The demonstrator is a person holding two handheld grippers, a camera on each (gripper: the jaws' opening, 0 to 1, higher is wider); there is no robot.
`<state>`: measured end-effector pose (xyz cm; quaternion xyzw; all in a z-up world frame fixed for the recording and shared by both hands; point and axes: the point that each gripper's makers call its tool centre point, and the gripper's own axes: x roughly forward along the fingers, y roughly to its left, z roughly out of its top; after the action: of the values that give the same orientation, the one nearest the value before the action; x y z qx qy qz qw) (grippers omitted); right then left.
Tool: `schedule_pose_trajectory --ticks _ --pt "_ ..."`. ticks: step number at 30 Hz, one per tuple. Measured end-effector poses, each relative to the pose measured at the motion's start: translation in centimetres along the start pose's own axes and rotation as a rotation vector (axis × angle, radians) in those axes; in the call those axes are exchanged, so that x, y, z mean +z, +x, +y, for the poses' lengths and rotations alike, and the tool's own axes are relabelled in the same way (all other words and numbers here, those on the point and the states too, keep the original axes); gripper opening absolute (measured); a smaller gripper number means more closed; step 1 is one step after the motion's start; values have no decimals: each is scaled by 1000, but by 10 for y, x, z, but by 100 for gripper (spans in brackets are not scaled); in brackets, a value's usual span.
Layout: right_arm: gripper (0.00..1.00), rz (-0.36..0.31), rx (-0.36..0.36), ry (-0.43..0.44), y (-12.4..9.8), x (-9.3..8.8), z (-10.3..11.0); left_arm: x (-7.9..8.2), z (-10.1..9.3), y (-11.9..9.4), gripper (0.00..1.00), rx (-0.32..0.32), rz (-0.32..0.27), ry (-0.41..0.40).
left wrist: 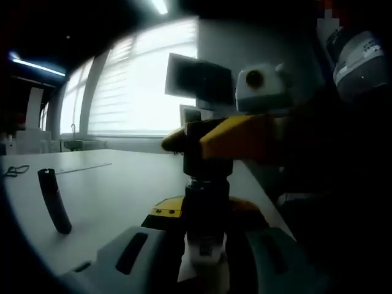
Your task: Pick up cosmetic bottle twist off cap place on table pick up cap screw tight cap place on table
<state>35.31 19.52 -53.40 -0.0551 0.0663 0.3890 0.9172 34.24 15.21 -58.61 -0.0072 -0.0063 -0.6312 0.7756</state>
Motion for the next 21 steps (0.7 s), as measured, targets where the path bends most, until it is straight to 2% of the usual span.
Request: schedule_pose_trajectory --ticks 8,13,17,21 --pt "16 -8 -174 31 -2 0 -7 0 0 0 15 1 1 -1" --pt "16 -8 -250 36 -1 0 -7 0 4 -1 15 5 2 -2" --pt "16 -10 -264 36 -2 0 -9 0 5 -1 15 6 3 0" --pt "17 -8 -221 15 -1 1 -8 0 6 -1 15 7 3 0"
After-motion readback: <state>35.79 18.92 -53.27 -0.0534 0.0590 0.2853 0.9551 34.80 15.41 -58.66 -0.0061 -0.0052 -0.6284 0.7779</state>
